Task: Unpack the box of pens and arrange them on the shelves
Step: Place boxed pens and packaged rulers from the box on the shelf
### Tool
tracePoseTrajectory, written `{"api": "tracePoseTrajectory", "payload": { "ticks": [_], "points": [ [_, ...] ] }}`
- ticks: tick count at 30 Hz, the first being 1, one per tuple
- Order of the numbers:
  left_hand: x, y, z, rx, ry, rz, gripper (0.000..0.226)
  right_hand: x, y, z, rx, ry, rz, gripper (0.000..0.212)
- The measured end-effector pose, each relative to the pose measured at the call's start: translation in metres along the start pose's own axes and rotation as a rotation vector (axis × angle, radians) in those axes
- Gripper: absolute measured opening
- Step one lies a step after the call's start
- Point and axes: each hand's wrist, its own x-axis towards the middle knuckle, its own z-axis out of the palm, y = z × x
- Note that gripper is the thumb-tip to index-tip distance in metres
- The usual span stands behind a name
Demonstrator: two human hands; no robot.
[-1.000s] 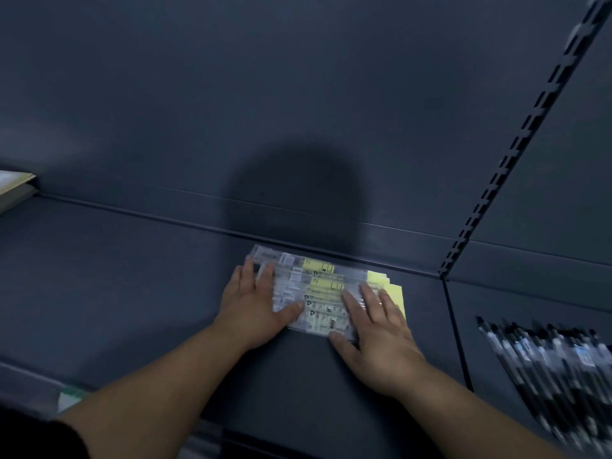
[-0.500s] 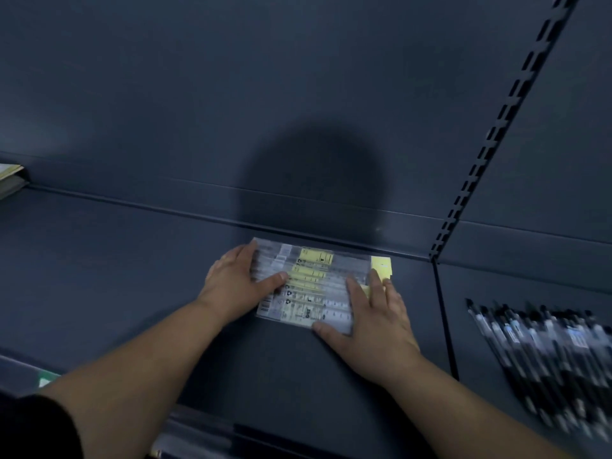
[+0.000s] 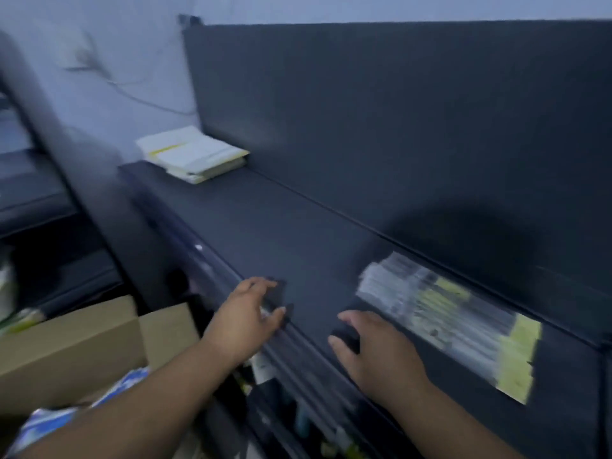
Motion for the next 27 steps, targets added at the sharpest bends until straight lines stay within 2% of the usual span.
{"api": "tracePoseTrajectory", "payload": {
  "ticks": [3, 6, 10, 14, 17, 20, 27],
  "points": [
    [-0.049, -0.061, -0.042, 0.074, 0.064, -0.162, 0.046, 0.011, -0.046, 0.026, 0.042, -0.001, -0.122, 0.048],
    [-0.099, -0.125, -0.074, 0.129, 0.054, -0.341, 0.049, 0.017, -0.095, 0.054, -0.037, 0.012, -0.245, 0.048],
    [-0.154, -0.2, -0.102, 0.11, 0.023, -0.506, 0.051, 0.031, -0.156, 0.1, -0.082, -0.102, -0.329, 0.051],
    [-0.196, -0.269, -0.127, 0.108, 0.003, -0.572, 0.049, 0.045, -0.219, 0.159, -0.052, -0.297, -0.296, 0.058],
    [-0.216, -0.317, -0.145, 0.094, 0.048, -0.613, 0.052, 0.059, -0.263, 0.204, -0.079, -0.36, -0.301, 0.056],
    [-0.224, -0.349, -0.15, 0.105, 0.036, -0.645, 0.056, 0.071, -0.29, 0.236, -0.109, -0.381, -0.327, 0.055],
    [-0.216, -0.388, -0.12, 0.0, -0.088, -0.641, 0.061, 0.107, -0.308, 0.301, -0.198, -0.575, -0.314, 0.067]
  ]
}}
